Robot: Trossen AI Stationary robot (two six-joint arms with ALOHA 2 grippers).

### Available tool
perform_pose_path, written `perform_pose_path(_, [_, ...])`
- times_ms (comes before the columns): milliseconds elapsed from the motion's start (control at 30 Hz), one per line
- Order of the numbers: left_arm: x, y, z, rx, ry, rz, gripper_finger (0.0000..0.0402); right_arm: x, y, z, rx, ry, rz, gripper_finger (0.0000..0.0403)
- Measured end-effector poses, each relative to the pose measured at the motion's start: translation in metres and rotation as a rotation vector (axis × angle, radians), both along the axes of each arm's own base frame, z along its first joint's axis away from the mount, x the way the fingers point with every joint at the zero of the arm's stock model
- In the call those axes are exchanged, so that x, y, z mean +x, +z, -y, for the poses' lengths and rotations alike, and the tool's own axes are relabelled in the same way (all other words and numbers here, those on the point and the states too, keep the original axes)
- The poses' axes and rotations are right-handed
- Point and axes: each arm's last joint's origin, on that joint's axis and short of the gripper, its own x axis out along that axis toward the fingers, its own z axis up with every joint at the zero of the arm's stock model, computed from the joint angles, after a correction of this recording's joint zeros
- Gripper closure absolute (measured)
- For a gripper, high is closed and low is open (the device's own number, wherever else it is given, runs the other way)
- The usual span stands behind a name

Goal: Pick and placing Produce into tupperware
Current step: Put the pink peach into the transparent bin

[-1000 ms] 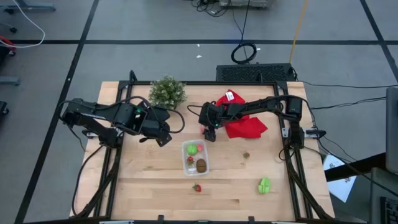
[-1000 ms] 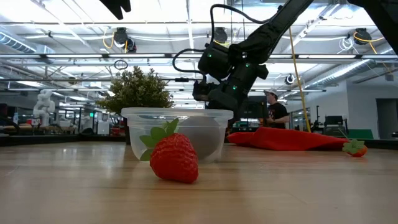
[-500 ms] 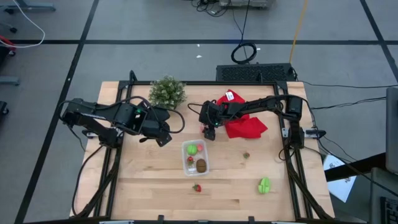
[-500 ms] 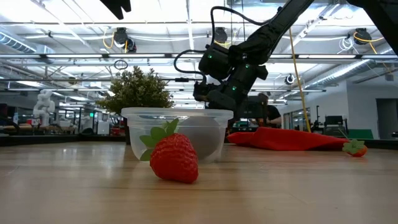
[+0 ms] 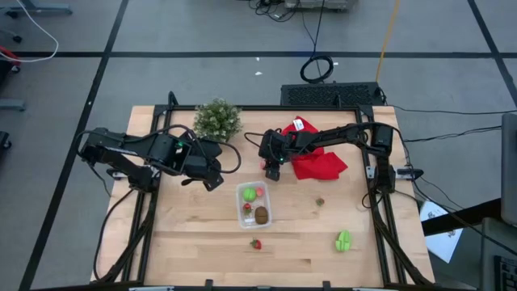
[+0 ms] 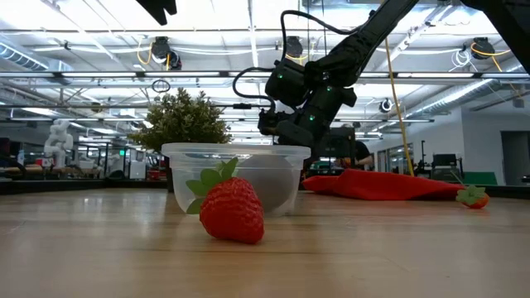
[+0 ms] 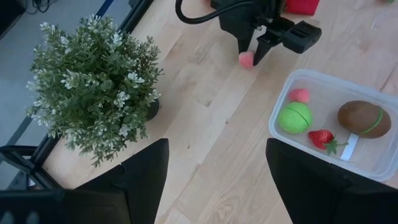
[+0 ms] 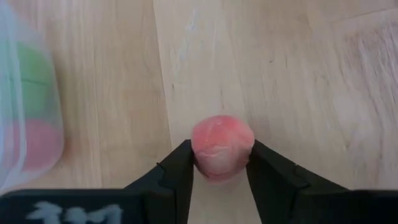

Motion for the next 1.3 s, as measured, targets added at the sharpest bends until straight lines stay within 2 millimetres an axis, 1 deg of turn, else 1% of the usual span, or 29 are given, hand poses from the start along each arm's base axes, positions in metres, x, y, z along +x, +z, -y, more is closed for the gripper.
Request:
perform_pose_path(200, [0.000, 0.000, 0.000, 0.000, 0.000, 0.000, 0.0128, 0.000, 0.003, 0.000, -0.001, -0.006, 0.006, 0.0282])
perform_pose_path(533, [0.001, 0.000, 0.000, -0.002, 0.000, 0.008, 0.0128, -0.006, 0.038, -0.001, -0.046, -0.011, 0.083, 0.0283])
perform_pose_path(633, [0.001, 0.000, 0.000, -0.002, 0.000, 0.009, 0.0128, -0.006, 0.048, -0.007, -0.039, -0.012, 0.104, 0.0283])
perform_pose_path(800, [0.001, 0.000, 0.000, -0.002, -0.003, 0.015, 0.0128, -0.005, 0.060, -0.032, -0.025, 0.036, 0.126, 0.0283])
perform_pose_path(1133, [0.002, 0.001, 0.000, -0.001, -0.006, 0.019, 0.0128, -0.001, 0.061, -0.107, 0.029, 0.189, 0.121, 0.0283])
perform_pose_path(1300, [0.002, 0.001, 0.000, -0.001, -0.006, 0.019, 0.0128, -0.002, 0.061, -0.133, 0.052, 0.225, 0.119, 0.0283])
